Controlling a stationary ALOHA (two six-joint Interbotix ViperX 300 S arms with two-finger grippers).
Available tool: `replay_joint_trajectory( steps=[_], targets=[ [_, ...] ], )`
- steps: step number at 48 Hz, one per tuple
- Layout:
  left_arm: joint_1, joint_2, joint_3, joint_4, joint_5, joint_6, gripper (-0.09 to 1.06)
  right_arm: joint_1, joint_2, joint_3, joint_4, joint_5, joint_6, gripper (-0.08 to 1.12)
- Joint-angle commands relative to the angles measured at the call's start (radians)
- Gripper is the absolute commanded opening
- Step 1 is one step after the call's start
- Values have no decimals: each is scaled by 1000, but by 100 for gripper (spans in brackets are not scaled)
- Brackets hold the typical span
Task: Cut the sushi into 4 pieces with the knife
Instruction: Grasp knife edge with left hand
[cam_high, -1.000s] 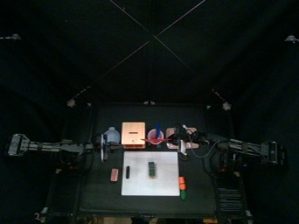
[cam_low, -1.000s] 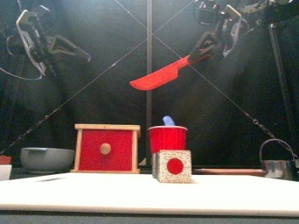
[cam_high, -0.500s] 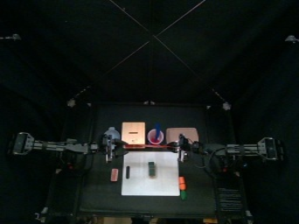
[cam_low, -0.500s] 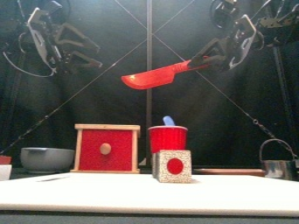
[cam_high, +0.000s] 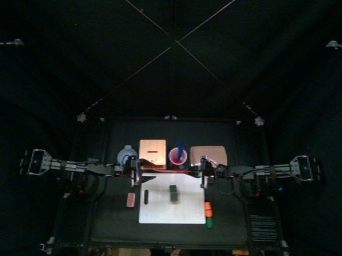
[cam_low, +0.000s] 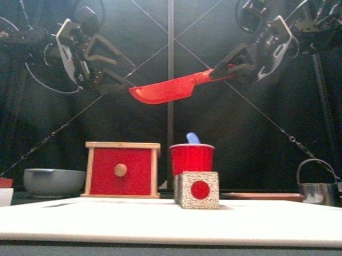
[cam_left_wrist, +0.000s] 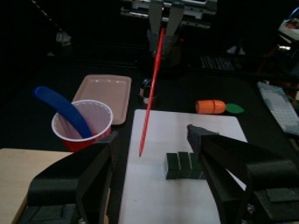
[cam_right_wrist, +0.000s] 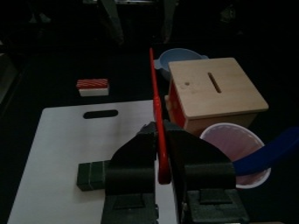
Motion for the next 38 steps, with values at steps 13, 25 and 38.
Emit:
replay_joint_trajectory(
  steps=[13,25,38],
  targets=[
    [26,80,-60,3,-12,3,75,12,-9,-23,5,-11,2,20],
    [32,84,-63,5,-14,5,59,12,-8,-20,6,-9,2,20],
    [32,86,-64,26,-34,6,40,8,12,-21,18,-9,5,19]
  ],
)
